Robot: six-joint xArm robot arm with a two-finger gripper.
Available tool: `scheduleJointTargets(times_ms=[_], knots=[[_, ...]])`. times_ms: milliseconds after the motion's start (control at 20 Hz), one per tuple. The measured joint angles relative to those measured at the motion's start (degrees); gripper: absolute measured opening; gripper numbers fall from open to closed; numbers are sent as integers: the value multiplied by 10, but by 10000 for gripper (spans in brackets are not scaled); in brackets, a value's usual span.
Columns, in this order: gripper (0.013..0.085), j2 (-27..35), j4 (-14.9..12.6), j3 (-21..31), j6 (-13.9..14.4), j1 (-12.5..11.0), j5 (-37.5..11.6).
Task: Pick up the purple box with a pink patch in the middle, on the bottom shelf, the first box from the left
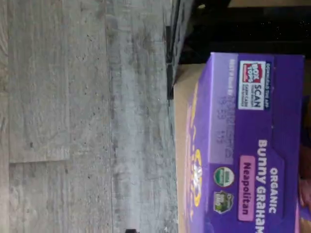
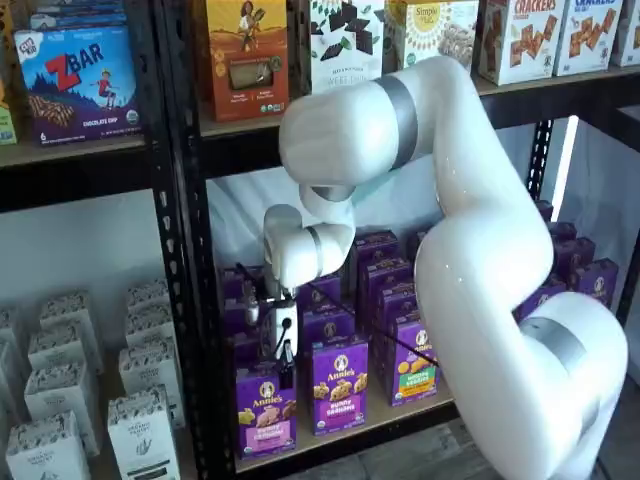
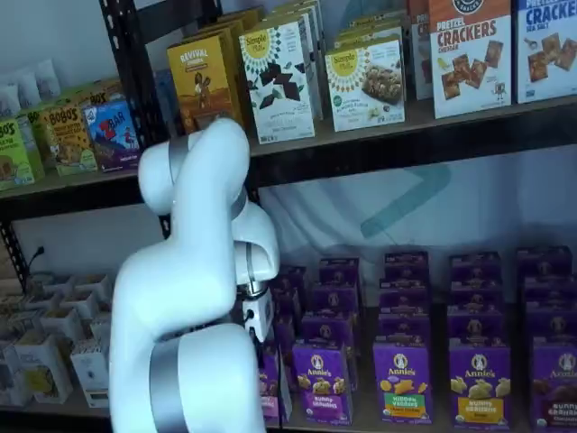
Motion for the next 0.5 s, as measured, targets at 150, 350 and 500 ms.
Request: scheduleJointTargets(times_ms=[150, 350, 500], knots=[[850, 14, -14, -16, 11, -1, 7], [850, 28, -20, -32, 18, 0, 12], [850, 38, -26, -43, 24, 1, 15]])
